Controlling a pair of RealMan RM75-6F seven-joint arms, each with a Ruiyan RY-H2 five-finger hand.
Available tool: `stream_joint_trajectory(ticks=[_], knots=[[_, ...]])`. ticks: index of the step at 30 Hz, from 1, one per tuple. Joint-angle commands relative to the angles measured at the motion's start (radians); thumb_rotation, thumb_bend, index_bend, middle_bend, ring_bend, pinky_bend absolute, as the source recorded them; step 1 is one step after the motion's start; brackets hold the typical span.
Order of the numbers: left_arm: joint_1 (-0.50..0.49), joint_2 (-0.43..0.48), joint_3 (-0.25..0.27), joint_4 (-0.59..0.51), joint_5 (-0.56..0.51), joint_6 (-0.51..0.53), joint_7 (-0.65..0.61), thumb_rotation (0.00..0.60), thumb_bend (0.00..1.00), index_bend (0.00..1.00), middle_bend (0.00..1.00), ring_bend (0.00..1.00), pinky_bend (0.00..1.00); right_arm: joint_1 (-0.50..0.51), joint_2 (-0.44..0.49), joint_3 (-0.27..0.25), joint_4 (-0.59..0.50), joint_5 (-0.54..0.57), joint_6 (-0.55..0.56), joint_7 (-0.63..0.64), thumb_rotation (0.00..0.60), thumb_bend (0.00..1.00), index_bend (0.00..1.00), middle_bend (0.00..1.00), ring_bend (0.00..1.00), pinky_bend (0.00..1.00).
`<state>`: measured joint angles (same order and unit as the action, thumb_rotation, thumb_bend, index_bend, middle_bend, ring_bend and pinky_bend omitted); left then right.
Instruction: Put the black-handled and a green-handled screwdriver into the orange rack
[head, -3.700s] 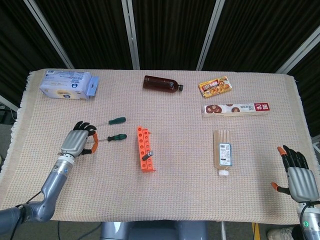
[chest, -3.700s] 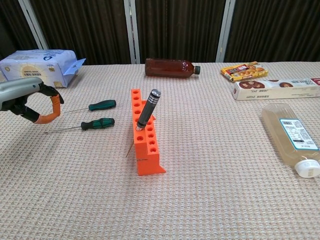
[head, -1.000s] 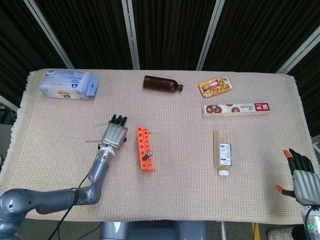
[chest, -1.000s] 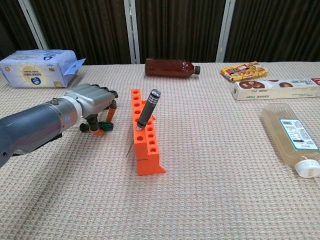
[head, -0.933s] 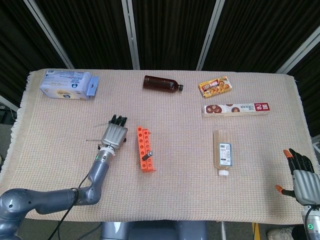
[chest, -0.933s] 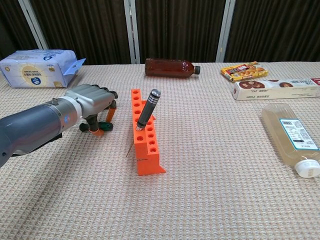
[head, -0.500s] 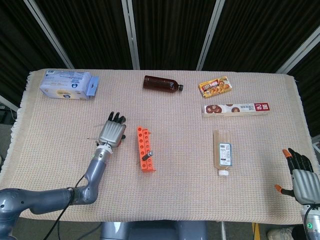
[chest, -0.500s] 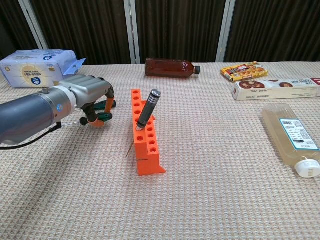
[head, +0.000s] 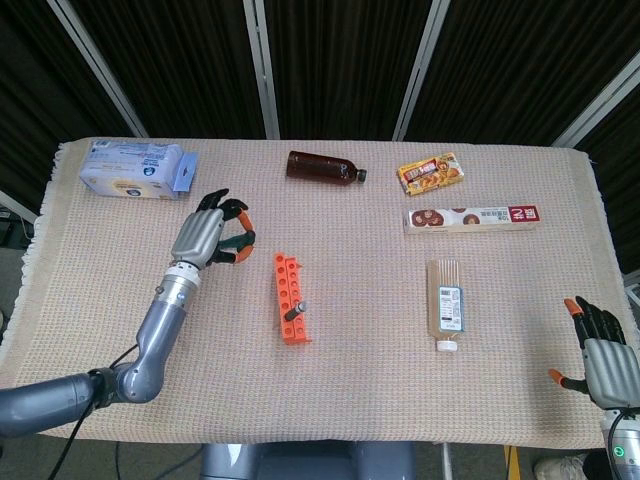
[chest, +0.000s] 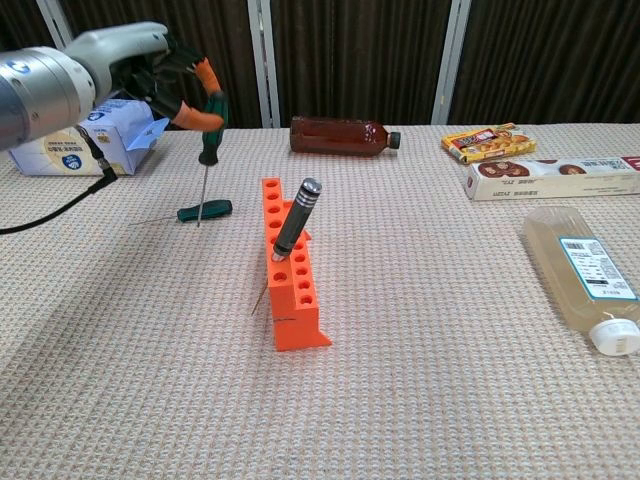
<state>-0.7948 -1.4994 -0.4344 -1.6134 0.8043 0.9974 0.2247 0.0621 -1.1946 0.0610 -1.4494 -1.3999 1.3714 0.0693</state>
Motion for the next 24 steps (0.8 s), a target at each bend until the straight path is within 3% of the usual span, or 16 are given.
stream_joint_trajectory(ticks=[1,8,16,24], knots=[[0.076,0.071,-0.096,-0.085,0.084,-0.04,-0.277,0.6,0.53,0.71,0.24,0.03,0.0,0.002,-0.001,0.0,0.001,-0.002,-0.001,0.002,0.6,0.0,0.0,0.0,0.0,0.0],[0.092,0.103,-0.131,-0.099,0.136,-0.112,-0.49,0.6,0.53,0.7,0.25,0.04,0.0,0.0,-0.001,0.0,0.0,-0.003,0.003,0.001,0.6,0.0,0.0,0.0,0.0,0.0],[0.068,0.081,-0.124,-0.083,0.176,-0.12,-0.56,0.6,0.53,0.69,0.25,0.04,0.0,-0.002,-0.002,0.001,0.0,-0.001,0.005,0.002,0.6,0.0,0.0,0.0,0.0,0.0],[0.026,0.048,-0.085,-0.056,0.176,-0.134,-0.555,0.6,0.53,0.69,0.25,0.04,0.0,-0.005,-0.001,0.001,0.007,0.006,0.002,0.009,0.6,0.0,0.0,0.0,0.0,0.0]])
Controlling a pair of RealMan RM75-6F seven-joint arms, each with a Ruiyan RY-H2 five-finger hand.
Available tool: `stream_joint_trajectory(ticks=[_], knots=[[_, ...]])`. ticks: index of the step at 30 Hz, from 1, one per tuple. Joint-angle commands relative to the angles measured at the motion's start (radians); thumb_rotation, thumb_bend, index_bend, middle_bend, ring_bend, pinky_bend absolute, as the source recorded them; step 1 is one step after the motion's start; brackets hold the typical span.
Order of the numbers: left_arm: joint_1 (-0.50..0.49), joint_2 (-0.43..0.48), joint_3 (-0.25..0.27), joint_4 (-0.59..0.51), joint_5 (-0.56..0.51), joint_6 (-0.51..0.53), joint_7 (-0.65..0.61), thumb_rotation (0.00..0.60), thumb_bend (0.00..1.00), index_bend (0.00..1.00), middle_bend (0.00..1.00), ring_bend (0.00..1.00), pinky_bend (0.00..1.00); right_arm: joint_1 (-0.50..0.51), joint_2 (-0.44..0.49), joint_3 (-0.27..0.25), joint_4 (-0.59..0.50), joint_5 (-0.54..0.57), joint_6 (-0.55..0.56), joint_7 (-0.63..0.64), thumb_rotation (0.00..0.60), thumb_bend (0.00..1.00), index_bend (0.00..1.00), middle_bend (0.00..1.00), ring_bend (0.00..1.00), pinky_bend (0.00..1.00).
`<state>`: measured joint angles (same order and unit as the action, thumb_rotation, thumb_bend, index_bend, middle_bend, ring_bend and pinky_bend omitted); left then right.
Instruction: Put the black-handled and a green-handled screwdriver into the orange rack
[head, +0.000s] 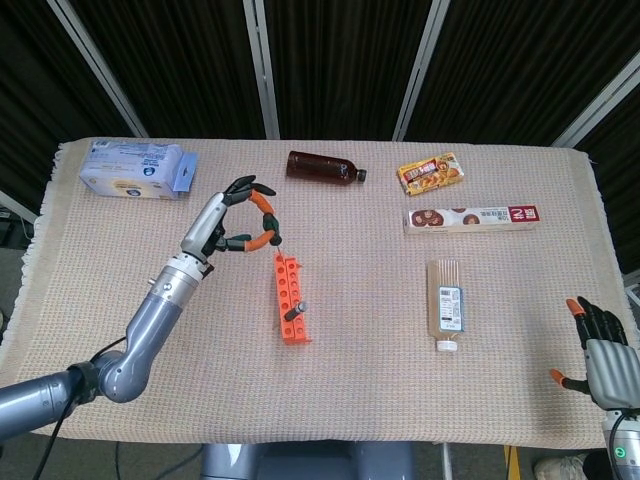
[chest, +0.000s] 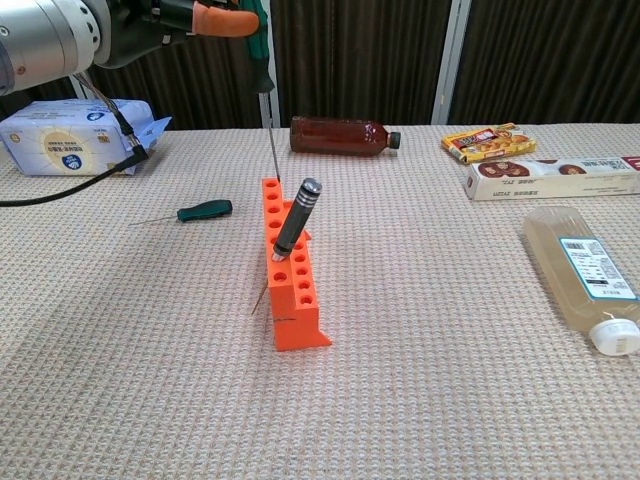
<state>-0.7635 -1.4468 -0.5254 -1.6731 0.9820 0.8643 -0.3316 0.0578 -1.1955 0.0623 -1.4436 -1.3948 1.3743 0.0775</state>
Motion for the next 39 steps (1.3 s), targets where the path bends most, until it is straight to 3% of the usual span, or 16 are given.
stream_joint_trajectory(ticks=[1,39], knots=[[-0.008,-0.007,0.009,0.006,-0.003,-0.002,0.001,0.6,0.53,0.69,0.25,0.04,0.0,0.0,-0.001,0.0,0.002,0.001,-0.001,0.002,0.6,0.0,0.0,0.0,0.0,0.0],[-0.047,0.01,0.045,0.011,-0.029,0.0,-0.017,0.6,0.53,0.69,0.25,0.04,0.0,0.0,-0.001,0.001,0.011,0.007,-0.011,0.008,0.6,0.0,0.0,0.0,0.0,0.0]])
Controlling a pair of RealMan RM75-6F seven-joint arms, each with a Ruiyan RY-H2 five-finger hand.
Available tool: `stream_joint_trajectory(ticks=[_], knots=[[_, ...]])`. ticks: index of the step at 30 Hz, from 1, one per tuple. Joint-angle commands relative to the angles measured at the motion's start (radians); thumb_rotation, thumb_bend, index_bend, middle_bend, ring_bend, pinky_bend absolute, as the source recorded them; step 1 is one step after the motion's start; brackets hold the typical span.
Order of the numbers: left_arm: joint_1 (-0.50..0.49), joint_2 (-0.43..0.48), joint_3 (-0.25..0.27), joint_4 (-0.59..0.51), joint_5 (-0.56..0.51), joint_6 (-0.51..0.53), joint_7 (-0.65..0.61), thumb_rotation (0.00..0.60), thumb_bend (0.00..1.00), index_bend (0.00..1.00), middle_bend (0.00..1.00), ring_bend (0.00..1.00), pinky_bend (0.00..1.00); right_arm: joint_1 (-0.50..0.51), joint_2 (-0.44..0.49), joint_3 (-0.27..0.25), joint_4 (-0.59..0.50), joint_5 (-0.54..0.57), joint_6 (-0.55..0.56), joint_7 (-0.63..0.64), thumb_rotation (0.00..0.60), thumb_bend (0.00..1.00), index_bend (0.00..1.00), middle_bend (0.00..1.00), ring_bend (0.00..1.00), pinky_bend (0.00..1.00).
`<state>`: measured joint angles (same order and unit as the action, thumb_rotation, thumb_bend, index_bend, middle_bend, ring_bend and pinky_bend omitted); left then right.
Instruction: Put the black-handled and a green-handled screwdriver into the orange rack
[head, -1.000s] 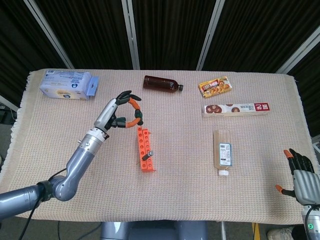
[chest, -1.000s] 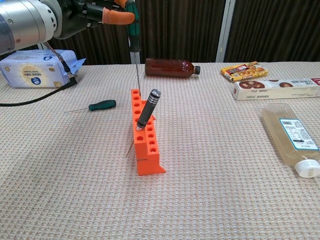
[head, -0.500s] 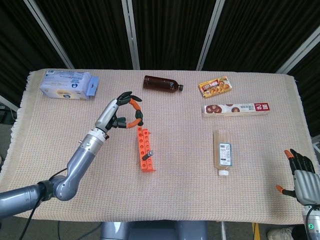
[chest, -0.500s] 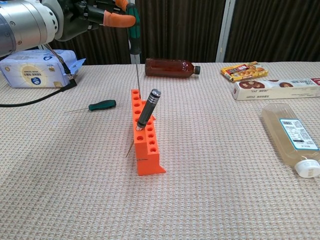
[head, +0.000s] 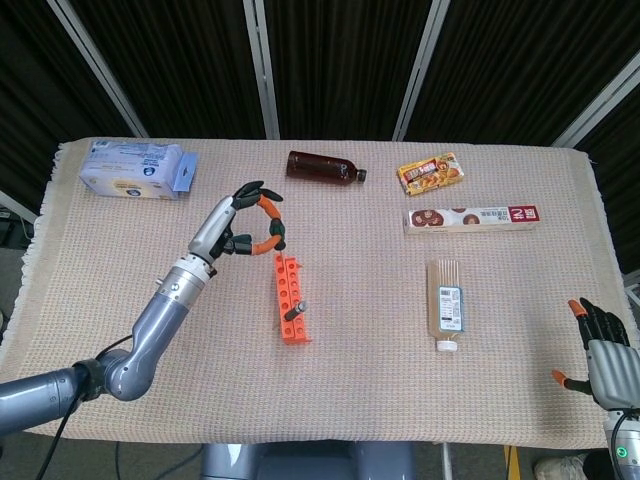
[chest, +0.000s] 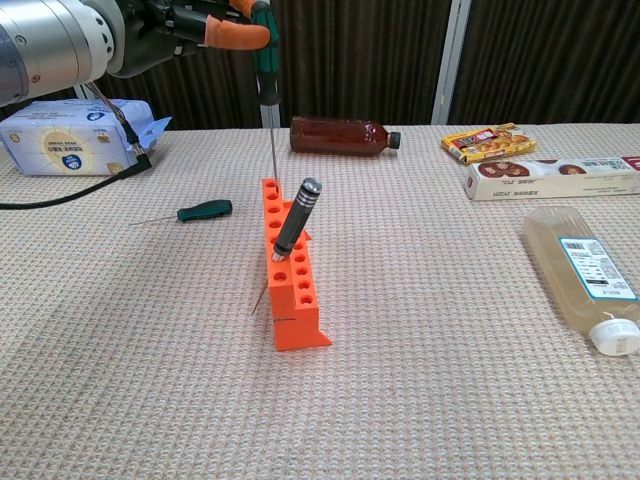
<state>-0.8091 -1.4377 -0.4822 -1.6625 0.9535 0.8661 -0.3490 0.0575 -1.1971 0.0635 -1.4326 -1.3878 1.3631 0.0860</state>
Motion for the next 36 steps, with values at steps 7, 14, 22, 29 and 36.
stream_joint_trajectory(ticks=[7,14,22,29,36], knots=[[-0.007,0.002,0.009,0.006,-0.007,-0.007,0.0,0.6,0.53,0.69,0.25,0.04,0.0,-0.001,0.0,0.0,-0.001,0.002,0.0,-0.001,0.6,0.0,0.0,0.0,0.0,0.0],[-0.008,0.008,0.017,0.006,-0.011,-0.01,-0.001,0.6,0.53,0.7,0.25,0.04,0.0,0.0,0.0,0.0,-0.002,0.001,-0.002,-0.002,0.6,0.0,0.0,0.0,0.0,0.0],[-0.004,-0.003,0.032,0.01,-0.004,-0.006,-0.01,0.6,0.53,0.7,0.25,0.04,0.0,0.0,-0.003,0.001,0.002,0.003,-0.004,0.002,0.6,0.0,0.0,0.0,0.0,0.0],[0.022,-0.025,0.061,0.027,0.023,0.004,-0.05,0.6,0.53,0.7,0.25,0.04,0.0,0.001,-0.001,0.002,0.006,0.007,-0.008,0.006,0.6,0.0,0.0,0.0,0.0,0.0],[0.041,-0.053,0.086,0.057,0.052,0.008,-0.081,0.6,0.53,0.7,0.25,0.04,0.0,0.008,-0.002,0.004,0.005,0.008,-0.018,0.003,0.6,0.0,0.0,0.0,0.0,0.0]])
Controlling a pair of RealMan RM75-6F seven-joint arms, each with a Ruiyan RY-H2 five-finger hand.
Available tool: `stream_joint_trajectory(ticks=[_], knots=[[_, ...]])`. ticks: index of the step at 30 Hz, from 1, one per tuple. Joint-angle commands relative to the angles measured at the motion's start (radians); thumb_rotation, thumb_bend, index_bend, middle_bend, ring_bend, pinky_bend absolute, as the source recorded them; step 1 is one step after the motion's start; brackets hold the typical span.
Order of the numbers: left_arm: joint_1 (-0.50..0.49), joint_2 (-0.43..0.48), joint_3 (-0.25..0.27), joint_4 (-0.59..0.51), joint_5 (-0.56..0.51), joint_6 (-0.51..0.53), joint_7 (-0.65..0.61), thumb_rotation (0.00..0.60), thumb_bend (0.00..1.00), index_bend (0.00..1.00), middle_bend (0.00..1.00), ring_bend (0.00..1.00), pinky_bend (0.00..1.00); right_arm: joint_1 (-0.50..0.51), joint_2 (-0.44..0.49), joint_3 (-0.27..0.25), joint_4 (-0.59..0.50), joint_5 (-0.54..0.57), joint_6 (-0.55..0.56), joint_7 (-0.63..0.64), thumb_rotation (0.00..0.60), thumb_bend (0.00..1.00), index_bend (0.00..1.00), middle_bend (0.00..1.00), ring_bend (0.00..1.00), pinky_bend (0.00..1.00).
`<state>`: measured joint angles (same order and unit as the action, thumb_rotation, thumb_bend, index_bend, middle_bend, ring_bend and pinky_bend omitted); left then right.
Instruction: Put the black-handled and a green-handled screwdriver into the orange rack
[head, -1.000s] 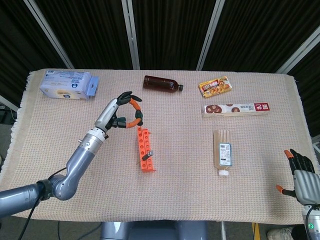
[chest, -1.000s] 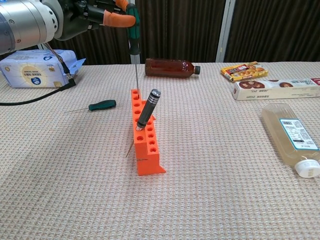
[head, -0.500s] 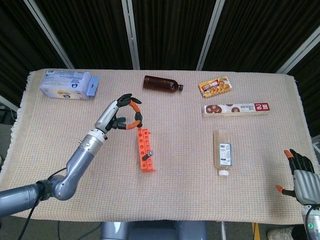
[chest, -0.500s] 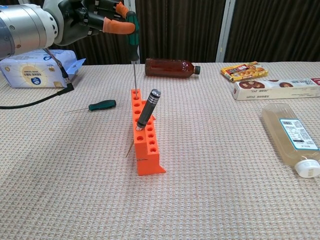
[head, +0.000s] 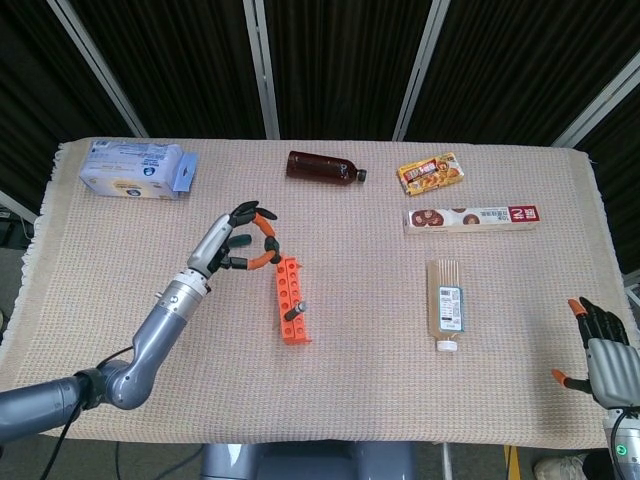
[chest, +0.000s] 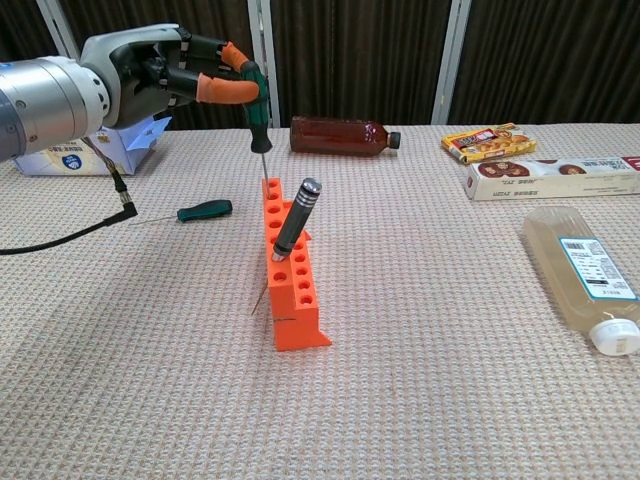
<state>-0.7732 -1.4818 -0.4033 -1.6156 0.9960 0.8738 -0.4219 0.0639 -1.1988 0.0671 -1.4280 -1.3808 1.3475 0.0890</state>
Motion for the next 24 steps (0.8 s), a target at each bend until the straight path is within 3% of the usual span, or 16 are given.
stream_joint_trajectory(ticks=[1,24], knots=[[0.007,-0.012,0.01,0.015,0.012,0.0,-0.012,0.6,0.53,0.7,0.25,0.04,0.0,0.002,-0.001,0.001,0.001,0.002,-0.003,0.0,0.6,0.0,0.0,0.0,0.0,0.0],[0.014,-0.087,0.055,0.098,0.024,-0.001,0.032,0.6,0.5,0.65,0.23,0.02,0.0,0.009,-0.001,0.003,-0.004,0.011,-0.015,-0.012,0.6,0.0,0.0,0.0,0.0,0.0]])
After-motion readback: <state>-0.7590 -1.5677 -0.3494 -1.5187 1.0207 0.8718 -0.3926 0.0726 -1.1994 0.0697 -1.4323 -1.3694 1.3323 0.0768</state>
